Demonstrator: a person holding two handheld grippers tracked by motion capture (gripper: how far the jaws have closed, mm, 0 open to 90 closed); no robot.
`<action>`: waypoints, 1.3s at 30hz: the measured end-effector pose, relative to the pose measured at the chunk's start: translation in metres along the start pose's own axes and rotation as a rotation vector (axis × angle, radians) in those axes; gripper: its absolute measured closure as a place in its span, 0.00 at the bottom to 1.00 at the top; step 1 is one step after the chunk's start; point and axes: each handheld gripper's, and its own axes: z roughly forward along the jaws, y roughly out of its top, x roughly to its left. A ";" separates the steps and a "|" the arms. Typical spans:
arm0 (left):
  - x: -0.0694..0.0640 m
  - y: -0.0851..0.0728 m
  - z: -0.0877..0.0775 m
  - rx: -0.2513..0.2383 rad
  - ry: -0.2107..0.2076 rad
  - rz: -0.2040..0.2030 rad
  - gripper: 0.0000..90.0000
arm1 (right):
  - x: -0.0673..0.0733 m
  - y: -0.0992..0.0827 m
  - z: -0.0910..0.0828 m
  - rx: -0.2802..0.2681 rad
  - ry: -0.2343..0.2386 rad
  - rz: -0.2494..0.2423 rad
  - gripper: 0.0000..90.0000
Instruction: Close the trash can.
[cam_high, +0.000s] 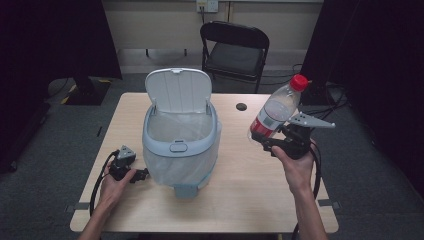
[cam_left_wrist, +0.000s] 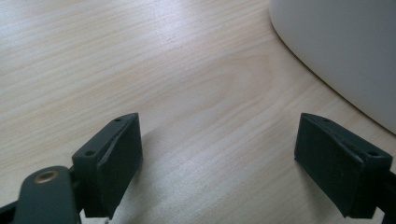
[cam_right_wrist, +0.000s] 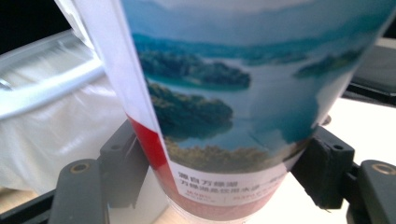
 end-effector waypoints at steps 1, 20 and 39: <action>0.000 0.000 0.000 0.000 0.000 0.000 0.16 | 0.000 0.000 0.000 0.000 0.000 0.000 0.30; 0.006 -0.001 -0.001 0.004 0.019 -0.021 0.13 | 0.038 0.066 -0.008 -0.103 0.135 -0.051 0.30; 0.006 -0.001 -0.001 0.004 0.019 -0.021 0.13 | 0.088 0.103 0.030 -0.108 0.313 -0.086 0.30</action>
